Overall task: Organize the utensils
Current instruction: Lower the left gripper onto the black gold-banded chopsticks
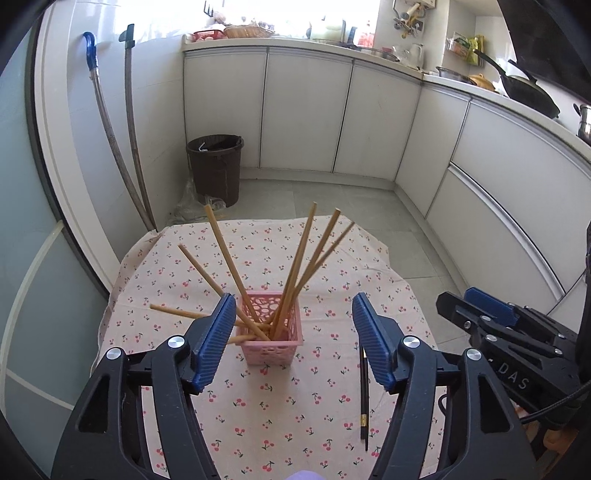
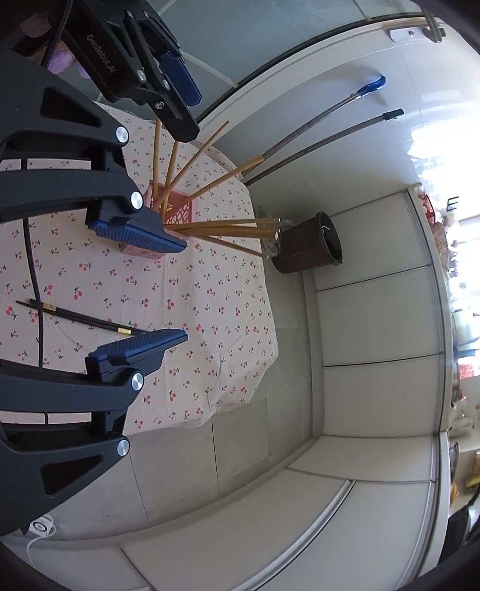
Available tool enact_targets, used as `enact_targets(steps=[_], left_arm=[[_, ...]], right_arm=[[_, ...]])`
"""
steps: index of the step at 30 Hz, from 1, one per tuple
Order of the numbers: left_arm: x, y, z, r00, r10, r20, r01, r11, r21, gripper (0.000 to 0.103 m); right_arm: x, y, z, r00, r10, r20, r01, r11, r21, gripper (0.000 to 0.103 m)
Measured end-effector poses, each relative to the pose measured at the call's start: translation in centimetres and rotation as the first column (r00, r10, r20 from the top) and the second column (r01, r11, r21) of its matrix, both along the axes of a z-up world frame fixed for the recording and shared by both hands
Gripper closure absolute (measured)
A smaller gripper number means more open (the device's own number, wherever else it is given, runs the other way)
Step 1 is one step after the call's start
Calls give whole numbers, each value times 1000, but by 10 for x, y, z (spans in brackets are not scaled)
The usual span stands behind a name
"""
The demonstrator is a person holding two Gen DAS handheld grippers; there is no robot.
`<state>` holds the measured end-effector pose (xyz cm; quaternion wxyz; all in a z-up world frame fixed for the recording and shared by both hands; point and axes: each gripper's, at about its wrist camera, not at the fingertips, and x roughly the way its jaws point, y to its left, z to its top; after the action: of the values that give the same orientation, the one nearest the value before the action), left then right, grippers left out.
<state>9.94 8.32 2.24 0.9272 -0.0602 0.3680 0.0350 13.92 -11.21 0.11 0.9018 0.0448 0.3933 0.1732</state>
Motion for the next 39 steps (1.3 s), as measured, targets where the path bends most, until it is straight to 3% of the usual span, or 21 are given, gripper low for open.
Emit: enact_targets(steps=[7, 9, 17, 20, 25, 32, 34, 37, 39], left_arm=[[4, -22, -19, 998, -42, -50, 43, 999, 3, 21], [6, -29, -23, 996, -58, -66, 59, 998, 8, 15], [26, -61, -55, 980, -113, -165, 122, 992, 43, 7], [41, -73, -79, 951, -157, -265, 170, 985, 25, 7], [73, -90, -134, 846, -256, -467, 232, 966, -111, 7], [119, -103, -177, 751, -316, -579, 206, 946, -248, 7], [130, -107, -187, 742, -289, -604, 196, 956, -217, 7], [140, -113, -189, 767, -238, -596, 214, 970, -111, 15], [145, -116, -188, 776, -209, -595, 220, 974, -56, 37]], right_arm=[[-8, -33, -13, 998, -56, -39, 56, 998, 0, 35], [-11, -49, -17, 994, -97, -54, 98, 995, 14, 23], [-10, -102, -30, 970, -195, -144, 210, 973, 93, 13], [-7, -112, -39, 959, -196, -203, 222, 968, 113, 10], [-3, -125, -51, 943, -216, -255, 258, 955, 144, 10], [3, -136, -64, 924, -195, -328, 269, 943, 197, 10], [5, -138, -68, 918, -193, -347, 274, 940, 203, 10], [9, -141, -75, 908, -184, -377, 281, 934, 220, 10], [10, -142, -76, 907, -180, -380, 276, 937, 216, 10]])
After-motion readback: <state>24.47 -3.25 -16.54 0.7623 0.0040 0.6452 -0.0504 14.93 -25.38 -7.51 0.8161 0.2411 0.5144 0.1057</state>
